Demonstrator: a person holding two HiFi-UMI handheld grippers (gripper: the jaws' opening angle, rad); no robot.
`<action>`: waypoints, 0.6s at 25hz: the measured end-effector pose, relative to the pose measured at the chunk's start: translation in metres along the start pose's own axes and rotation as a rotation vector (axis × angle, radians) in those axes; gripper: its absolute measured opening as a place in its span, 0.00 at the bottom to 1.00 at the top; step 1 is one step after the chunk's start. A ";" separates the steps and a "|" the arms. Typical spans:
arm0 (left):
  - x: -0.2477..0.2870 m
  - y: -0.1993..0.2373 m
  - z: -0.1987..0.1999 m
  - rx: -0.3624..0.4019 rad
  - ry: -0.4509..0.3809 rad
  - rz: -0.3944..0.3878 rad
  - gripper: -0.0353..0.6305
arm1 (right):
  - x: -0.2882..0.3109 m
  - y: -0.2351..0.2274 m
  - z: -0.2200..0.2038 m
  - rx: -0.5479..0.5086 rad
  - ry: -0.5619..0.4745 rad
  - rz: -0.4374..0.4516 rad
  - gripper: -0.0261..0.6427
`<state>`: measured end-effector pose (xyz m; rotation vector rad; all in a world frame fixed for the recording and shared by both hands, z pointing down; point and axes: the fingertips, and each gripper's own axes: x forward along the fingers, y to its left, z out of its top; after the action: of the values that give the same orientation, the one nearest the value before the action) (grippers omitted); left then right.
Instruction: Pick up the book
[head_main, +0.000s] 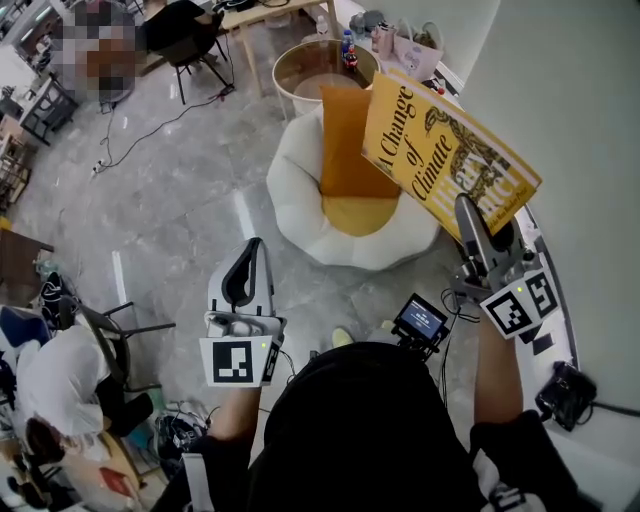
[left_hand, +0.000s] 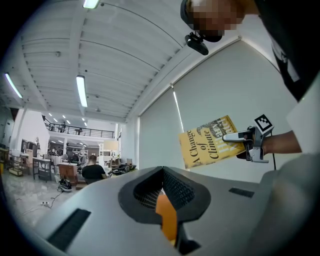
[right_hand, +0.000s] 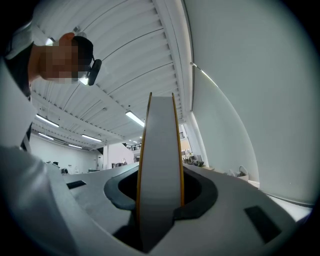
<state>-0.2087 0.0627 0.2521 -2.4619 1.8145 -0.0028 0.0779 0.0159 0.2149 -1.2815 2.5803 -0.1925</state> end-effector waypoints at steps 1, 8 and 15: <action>0.002 0.002 -0.002 -0.003 0.002 0.006 0.07 | 0.001 -0.002 -0.003 -0.006 0.005 -0.004 0.27; -0.006 0.005 0.017 -0.012 -0.001 0.012 0.07 | -0.015 -0.002 0.004 -0.015 0.042 -0.044 0.27; -0.011 -0.020 0.003 -0.007 0.023 0.001 0.07 | -0.041 -0.017 -0.010 -0.011 0.067 -0.060 0.27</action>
<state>-0.1928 0.0788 0.2511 -2.4758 1.8278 -0.0246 0.1115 0.0382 0.2355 -1.3800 2.6044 -0.2364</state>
